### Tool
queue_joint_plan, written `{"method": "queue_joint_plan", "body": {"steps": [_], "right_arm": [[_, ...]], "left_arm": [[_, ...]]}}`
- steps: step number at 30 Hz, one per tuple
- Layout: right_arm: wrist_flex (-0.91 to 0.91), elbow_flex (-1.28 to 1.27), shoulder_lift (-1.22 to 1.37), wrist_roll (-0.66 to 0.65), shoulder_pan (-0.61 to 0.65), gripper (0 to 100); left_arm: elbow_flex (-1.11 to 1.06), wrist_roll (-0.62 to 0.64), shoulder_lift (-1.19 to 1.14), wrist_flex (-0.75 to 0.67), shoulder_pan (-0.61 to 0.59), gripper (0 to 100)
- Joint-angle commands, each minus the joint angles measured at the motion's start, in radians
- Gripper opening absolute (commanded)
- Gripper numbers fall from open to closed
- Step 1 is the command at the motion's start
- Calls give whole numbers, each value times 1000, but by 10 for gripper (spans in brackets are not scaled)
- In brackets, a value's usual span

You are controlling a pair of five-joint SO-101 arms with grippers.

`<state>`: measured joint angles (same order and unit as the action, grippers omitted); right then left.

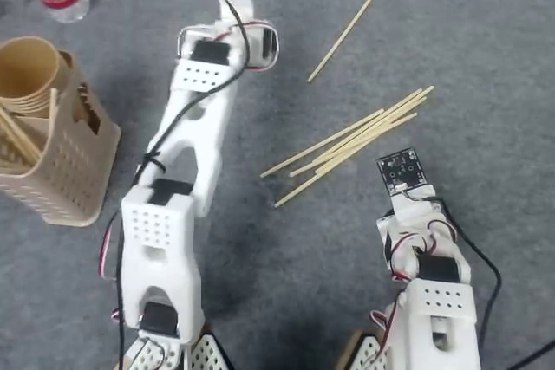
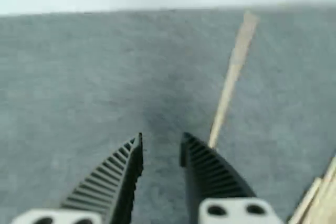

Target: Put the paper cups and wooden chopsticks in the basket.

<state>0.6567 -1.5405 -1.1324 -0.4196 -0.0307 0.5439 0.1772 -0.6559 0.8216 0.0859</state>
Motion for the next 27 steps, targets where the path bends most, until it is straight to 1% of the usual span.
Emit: {"method": "queue_joint_plan", "body": {"steps": [1, 4, 7, 9, 11, 13, 16, 19, 20, 22, 24, 27], "right_arm": [[-21, 8, -13, -12, 7, 9], [-22, 17, -13, -5, 8, 9], [-21, 20, -13, -5, 31, 10], [-12, 28, -13, 25, 42, 10], [13, 63, -7, 100, 15, 11], [81, 130, -4, 149, -4, 11], [231, 304, 7, 95, 1, 11], [278, 477, 88, 118, 50, 9], [289, 532, 137, 124, 68, 9], [306, 649, 263, 129, 99, 9], [329, 770, 412, 130, 105, 9], [348, 945, 621, 130, 105, 9]], "left_arm": [[154, -61, -23, 15, -84, 21], [151, 28, -20, 32, -124, 13], [166, 138, -18, 114, -109, 13], [185, 166, -23, 160, -87, 13], [205, 163, -15, 229, -89, 13], [252, 164, 0, 351, -129, 13], [323, 166, 23, 623, -187, 13], [371, 167, 26, 884, -235, 13], [374, 167, 25, 937, -250, 13], [303, 167, 35, 934, -288, 13], [226, 167, 31, 922, -330, 13], [131, 167, 35, 873, -359, 12]]}}
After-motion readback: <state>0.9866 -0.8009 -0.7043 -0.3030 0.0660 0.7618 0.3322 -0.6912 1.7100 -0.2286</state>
